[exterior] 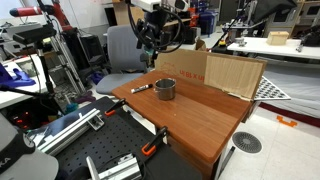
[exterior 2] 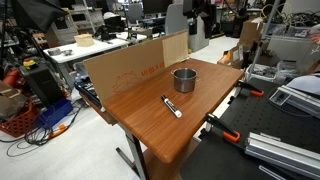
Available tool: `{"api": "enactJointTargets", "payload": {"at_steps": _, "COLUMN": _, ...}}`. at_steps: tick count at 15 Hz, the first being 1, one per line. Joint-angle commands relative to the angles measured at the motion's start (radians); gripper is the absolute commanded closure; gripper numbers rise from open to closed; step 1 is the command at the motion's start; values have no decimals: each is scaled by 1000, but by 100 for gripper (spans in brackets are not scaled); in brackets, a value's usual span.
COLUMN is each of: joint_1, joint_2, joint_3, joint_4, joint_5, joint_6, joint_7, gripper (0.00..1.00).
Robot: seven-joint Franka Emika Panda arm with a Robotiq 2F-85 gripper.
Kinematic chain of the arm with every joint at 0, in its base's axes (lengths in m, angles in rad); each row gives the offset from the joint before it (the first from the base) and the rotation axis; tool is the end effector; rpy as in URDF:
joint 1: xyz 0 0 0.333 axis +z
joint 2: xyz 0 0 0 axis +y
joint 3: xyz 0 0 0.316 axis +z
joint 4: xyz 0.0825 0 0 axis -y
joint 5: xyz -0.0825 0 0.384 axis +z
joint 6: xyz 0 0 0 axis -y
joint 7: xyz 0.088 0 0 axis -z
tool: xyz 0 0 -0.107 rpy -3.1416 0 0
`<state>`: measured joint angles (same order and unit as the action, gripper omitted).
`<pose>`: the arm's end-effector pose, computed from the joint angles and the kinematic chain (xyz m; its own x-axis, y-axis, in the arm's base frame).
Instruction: Put the marker in the pot
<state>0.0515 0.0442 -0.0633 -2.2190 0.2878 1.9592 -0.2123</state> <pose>0.4985 0.0128 0.3370 0.9623 0.0849 -0.2585 0.0106 -0.9610 -0.2765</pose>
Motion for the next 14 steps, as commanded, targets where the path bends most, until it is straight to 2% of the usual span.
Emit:
{"api": "enactJointTargets", "payload": {"at_steps": 1, "joint_1": -1, "joint_2": 38, "joint_3": 47, "joint_4": 6, "joint_5": -57, "joint_6": 51, "joint_7": 103, "gripper": 0}}
{"api": "enactJointTargets", "payload": {"at_steps": 7, "joint_1": 29, "joint_2": 112, "joint_3": 111, "joint_4": -2, "joint_5": -111, "joint_6": 99, "joint_7": 226, "gripper": 0}}
{"api": "enactJointTargets", "payload": {"at_steps": 14, "joint_1": 81, "joint_2": 165, "joint_3": 151, "joint_4": -41, "joint_5": -205, "joint_6": 221, "joint_7": 337, "gripper": 0}}
